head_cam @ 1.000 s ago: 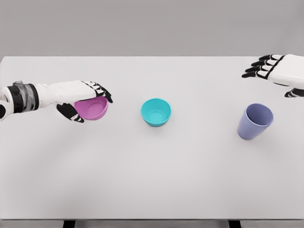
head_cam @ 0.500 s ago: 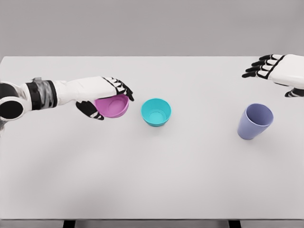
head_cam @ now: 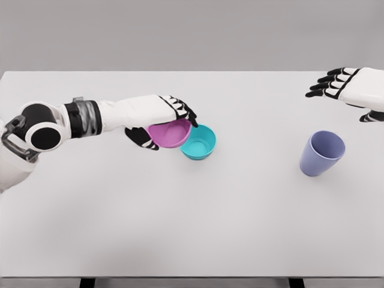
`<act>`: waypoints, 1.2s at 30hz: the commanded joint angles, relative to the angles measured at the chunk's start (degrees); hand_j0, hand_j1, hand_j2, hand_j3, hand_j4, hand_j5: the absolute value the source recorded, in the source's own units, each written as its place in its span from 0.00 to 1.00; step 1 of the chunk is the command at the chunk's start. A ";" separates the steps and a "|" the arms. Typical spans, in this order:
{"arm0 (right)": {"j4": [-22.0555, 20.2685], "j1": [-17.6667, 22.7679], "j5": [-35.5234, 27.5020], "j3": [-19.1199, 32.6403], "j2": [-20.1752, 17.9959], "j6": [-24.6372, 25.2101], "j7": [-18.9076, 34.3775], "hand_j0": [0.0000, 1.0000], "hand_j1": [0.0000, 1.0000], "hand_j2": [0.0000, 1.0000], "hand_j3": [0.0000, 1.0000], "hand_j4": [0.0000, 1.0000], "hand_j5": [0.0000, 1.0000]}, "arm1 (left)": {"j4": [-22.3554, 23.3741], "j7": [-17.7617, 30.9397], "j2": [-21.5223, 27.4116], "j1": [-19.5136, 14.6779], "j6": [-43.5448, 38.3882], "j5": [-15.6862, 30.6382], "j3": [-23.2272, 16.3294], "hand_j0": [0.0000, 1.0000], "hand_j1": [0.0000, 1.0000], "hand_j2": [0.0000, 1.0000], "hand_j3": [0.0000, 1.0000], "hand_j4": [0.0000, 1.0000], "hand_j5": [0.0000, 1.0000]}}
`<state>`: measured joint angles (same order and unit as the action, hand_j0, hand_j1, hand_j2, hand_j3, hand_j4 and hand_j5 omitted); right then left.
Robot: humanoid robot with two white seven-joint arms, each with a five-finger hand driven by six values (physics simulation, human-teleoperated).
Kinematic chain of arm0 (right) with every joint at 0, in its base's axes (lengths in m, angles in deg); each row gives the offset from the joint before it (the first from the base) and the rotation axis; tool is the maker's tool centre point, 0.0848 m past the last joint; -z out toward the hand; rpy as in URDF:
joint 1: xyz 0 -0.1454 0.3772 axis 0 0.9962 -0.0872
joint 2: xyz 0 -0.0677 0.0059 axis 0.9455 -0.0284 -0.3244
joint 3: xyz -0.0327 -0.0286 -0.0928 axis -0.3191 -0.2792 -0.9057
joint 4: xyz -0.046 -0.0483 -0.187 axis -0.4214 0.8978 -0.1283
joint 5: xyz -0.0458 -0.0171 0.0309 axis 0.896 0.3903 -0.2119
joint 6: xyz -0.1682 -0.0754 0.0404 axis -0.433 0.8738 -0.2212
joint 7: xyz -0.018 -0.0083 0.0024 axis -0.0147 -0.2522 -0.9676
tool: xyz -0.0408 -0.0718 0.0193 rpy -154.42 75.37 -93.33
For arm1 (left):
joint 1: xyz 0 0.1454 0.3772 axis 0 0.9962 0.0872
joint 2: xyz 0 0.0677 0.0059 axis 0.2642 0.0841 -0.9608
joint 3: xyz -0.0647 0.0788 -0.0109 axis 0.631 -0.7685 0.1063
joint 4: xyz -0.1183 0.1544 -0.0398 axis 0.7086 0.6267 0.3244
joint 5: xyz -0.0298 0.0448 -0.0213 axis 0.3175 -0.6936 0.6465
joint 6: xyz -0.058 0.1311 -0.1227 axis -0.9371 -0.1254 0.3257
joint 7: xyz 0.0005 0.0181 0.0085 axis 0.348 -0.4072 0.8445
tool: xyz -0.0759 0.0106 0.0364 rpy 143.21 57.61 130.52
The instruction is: Stacking bowl and cup with both arms
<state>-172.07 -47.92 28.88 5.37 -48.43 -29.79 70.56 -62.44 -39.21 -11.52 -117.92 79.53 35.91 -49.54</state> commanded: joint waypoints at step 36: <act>0.00 -0.09 -0.22 0.06 -0.02 0.15 -0.03 1.00 1.00 1.00 1.00 1.00 1.00 | 10.07 -0.03 -11.60 -2.81 0.45 -9.56 -5.90 0.71 0.71 0.71 0.71 0.71 0.71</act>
<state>-172.07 -48.01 28.88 5.41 -48.39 -29.79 70.56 -53.19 -39.21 -22.70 -120.73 79.96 26.19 -55.41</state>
